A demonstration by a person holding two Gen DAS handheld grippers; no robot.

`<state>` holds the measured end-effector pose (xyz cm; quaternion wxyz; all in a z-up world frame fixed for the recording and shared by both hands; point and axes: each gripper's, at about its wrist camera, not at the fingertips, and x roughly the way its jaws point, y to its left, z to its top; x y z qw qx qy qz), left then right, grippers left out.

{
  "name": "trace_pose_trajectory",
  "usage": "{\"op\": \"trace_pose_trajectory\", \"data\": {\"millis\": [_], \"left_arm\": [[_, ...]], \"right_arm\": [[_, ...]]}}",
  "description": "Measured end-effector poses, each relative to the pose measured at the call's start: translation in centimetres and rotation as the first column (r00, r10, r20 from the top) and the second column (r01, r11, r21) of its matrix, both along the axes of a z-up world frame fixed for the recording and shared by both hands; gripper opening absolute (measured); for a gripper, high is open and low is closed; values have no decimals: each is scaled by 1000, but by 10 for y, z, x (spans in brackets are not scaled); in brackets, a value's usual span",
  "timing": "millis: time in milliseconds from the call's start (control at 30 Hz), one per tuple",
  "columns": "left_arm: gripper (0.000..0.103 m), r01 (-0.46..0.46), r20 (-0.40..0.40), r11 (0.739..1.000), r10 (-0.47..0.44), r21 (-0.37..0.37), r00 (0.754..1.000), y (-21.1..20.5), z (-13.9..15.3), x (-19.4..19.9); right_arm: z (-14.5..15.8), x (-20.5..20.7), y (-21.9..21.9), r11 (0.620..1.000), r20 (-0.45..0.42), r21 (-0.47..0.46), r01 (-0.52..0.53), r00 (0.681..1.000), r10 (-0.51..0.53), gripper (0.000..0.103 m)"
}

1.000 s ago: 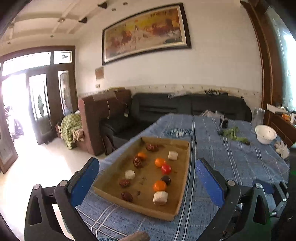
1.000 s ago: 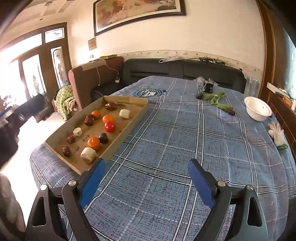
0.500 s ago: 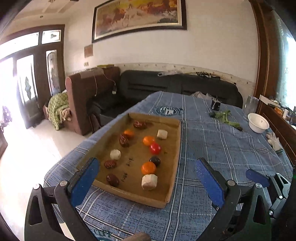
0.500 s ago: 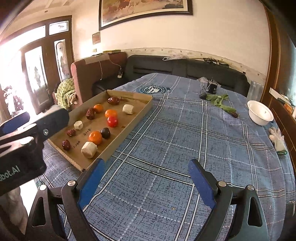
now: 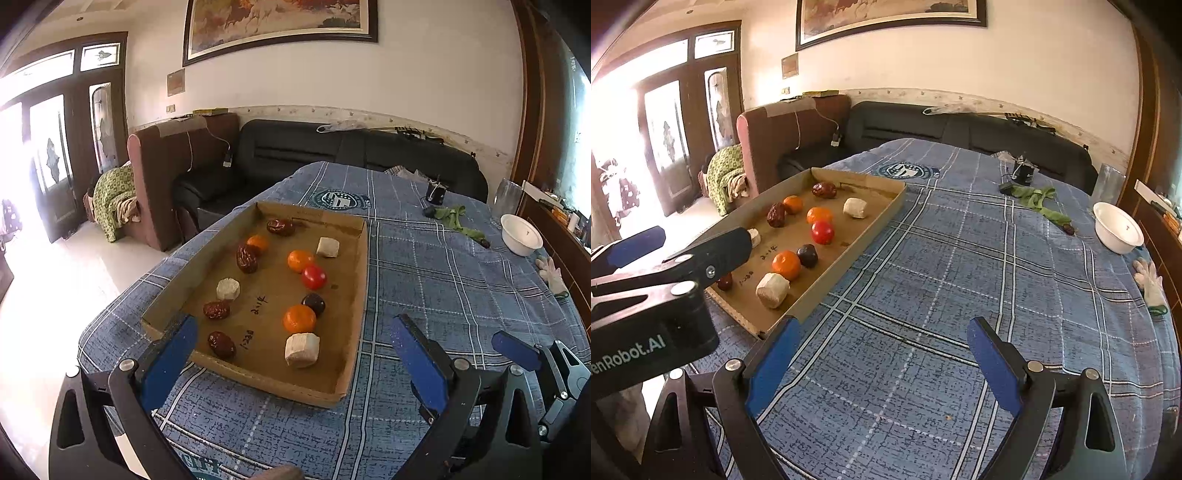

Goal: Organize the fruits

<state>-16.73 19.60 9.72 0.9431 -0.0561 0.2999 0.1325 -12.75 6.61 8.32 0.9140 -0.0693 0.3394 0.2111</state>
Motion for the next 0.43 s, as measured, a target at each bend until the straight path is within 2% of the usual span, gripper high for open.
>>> {"op": "trace_pose_trajectory", "data": {"millis": [433], "left_arm": [[103, -36, -23, 999, 35, -20, 999, 13, -5, 6]], "right_arm": [[-8, 2, 18, 998, -27, -24, -58, 998, 58, 95]]}}
